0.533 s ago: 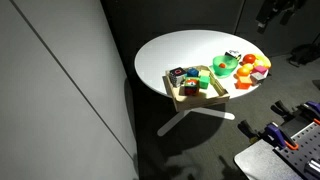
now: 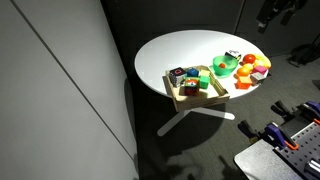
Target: Pick up the orange block and put it in the green bowl
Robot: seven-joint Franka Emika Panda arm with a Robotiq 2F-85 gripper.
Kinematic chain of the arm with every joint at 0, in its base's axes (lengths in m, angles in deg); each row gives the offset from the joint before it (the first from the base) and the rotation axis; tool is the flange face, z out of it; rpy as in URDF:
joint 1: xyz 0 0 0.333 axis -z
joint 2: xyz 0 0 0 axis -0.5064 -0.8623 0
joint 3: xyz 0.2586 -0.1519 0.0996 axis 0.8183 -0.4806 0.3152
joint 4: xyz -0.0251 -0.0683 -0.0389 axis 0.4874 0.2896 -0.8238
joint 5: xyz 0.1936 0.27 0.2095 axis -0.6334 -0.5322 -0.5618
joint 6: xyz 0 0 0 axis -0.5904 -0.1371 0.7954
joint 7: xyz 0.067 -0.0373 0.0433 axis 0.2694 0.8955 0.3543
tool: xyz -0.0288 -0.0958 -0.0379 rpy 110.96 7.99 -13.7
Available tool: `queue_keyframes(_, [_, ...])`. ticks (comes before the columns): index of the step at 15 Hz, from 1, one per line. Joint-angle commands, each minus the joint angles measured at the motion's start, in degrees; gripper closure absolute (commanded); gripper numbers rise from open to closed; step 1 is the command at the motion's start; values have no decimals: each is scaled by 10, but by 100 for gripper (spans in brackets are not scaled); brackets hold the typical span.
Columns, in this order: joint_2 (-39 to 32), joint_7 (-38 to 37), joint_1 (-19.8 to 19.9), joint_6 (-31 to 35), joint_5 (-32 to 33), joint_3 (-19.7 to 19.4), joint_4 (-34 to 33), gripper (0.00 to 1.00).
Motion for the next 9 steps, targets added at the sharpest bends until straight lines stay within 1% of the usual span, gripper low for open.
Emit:
queue_keyframes(1, [-24, 3, 4, 6, -7, -25, -19, 0])
queue_keyframes(5, [-51, 24, 0, 19, -38, -58, -25, 0])
queue_keyframes(9, [-85, 55, -2, 54, -83, -83, -22, 0])
